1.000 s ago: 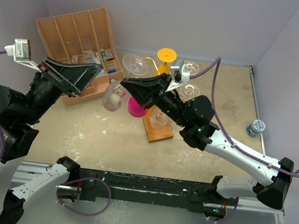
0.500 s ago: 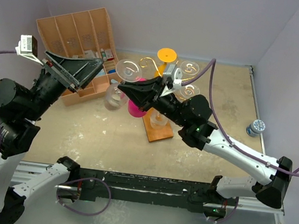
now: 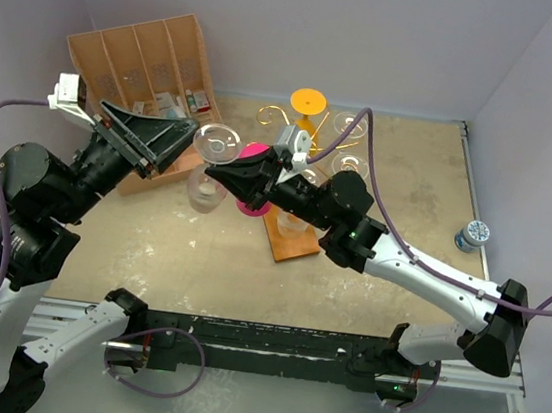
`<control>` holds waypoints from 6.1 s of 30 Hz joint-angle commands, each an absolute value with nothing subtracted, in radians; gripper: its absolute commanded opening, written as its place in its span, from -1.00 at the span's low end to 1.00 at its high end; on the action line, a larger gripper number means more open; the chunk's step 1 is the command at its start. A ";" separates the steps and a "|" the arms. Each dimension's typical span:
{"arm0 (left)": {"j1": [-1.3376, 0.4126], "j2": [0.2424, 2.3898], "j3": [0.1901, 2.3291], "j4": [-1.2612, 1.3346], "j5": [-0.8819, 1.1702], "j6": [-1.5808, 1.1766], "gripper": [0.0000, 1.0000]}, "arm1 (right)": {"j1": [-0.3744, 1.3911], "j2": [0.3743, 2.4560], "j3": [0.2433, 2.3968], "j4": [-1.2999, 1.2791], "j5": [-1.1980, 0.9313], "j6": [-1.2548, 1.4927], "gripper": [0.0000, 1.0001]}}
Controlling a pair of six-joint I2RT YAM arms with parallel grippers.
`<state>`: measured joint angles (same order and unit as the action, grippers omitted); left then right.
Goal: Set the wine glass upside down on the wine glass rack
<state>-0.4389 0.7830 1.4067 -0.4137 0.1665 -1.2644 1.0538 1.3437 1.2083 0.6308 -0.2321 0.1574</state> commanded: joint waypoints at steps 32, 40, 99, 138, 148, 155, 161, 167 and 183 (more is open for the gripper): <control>-0.437 0.740 1.480 -0.631 -0.126 -1.141 -1.00 | 1.060 1.240 1.218 0.645 -0.266 0.195 0.26; -0.438 0.756 1.423 -0.592 -0.140 -1.122 -1.00 | 1.059 1.089 1.111 0.650 -0.137 0.254 0.33; -0.436 1.369 1.381 0.044 0.103 -1.140 -1.00 | 1.060 0.792 0.797 0.842 -0.124 0.532 0.39; -0.372 1.376 1.363 0.061 0.066 -1.124 -1.00 | 1.060 0.800 0.775 0.853 -0.124 0.542 0.39; -0.361 1.330 1.306 0.067 0.107 -1.120 -1.00 | 1.060 0.806 0.768 0.868 -0.128 0.552 0.40; -0.361 1.327 1.309 0.027 0.132 -1.117 -0.93 | 1.060 0.807 0.766 0.867 -0.126 0.555 0.40; -0.361 1.318 1.288 -0.005 0.130 -1.110 -0.78 | 1.060 0.803 0.766 0.860 -0.113 0.564 0.38; -0.361 1.306 1.271 -0.028 0.118 -1.090 -0.62 | 1.060 0.805 0.779 0.827 -0.091 0.565 0.35; -0.359 1.250 1.364 -0.246 -0.056 -0.861 0.03 | 1.060 0.787 0.844 0.562 0.087 0.577 0.37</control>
